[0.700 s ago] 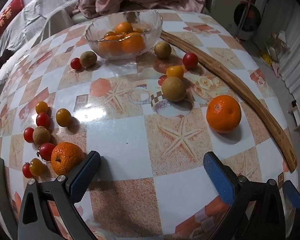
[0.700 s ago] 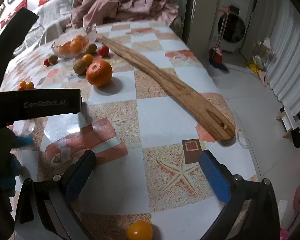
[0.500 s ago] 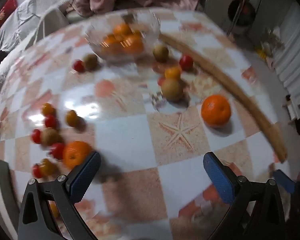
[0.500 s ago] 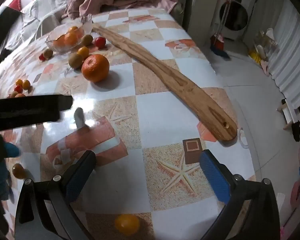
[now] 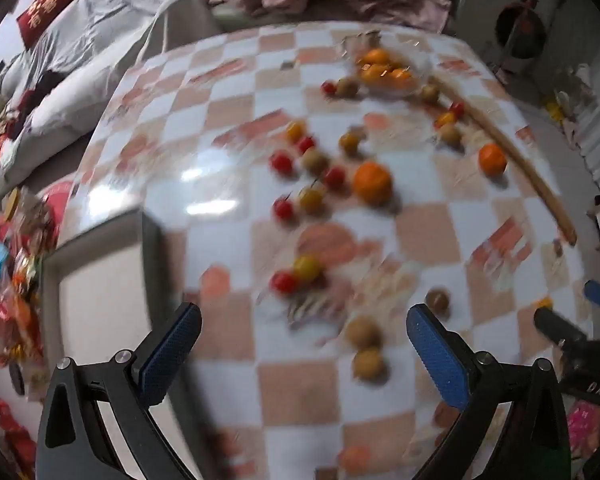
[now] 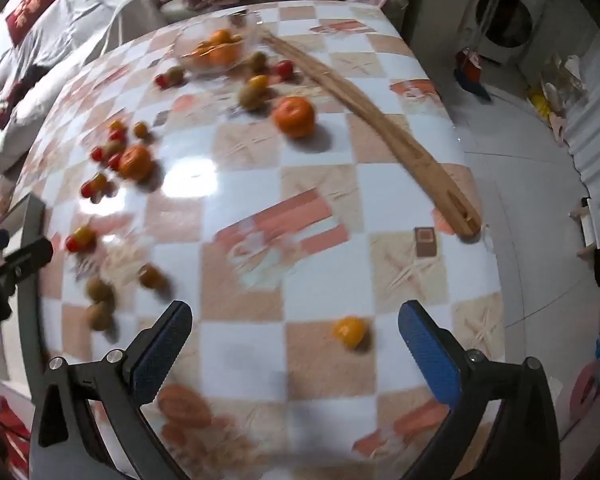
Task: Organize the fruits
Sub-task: 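Move both tools over the scattered fruits toward the tray side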
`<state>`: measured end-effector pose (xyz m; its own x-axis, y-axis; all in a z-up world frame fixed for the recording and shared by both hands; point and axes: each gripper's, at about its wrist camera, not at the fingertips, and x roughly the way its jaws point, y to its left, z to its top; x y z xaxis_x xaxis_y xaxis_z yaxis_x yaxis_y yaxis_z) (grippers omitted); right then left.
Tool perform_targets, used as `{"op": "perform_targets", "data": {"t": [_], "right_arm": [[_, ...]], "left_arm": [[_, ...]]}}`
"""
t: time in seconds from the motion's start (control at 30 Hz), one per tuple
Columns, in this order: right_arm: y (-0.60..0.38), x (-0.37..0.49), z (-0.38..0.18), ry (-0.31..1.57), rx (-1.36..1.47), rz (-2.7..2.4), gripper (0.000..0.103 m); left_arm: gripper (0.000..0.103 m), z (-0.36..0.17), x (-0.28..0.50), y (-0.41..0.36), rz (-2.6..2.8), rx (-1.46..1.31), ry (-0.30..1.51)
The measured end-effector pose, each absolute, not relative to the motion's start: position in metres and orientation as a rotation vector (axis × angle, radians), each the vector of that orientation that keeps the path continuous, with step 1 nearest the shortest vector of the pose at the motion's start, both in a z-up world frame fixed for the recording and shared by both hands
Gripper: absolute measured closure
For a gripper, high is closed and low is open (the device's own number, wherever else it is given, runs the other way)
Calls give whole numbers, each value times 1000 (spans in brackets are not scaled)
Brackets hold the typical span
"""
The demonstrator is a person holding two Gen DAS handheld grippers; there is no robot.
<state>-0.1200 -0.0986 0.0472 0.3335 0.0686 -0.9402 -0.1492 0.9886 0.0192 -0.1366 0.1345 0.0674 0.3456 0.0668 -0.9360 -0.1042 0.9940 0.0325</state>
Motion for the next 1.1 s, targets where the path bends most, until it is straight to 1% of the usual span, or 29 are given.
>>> {"op": "perform_targets", "data": {"t": [0.13,0.33,1.1], "right_arm": [[-84,-130,53,1232,-85,153,0],[-72,-134,54,1254,-80,173,0],[-47,-134,53,1271,-100,216,0]], "left_arm": [[0,73,-138,144,106,-51,1270],[0,80,-134,151,108,-70,1298],[0,79,-136,164,146,-76,1306]]}}
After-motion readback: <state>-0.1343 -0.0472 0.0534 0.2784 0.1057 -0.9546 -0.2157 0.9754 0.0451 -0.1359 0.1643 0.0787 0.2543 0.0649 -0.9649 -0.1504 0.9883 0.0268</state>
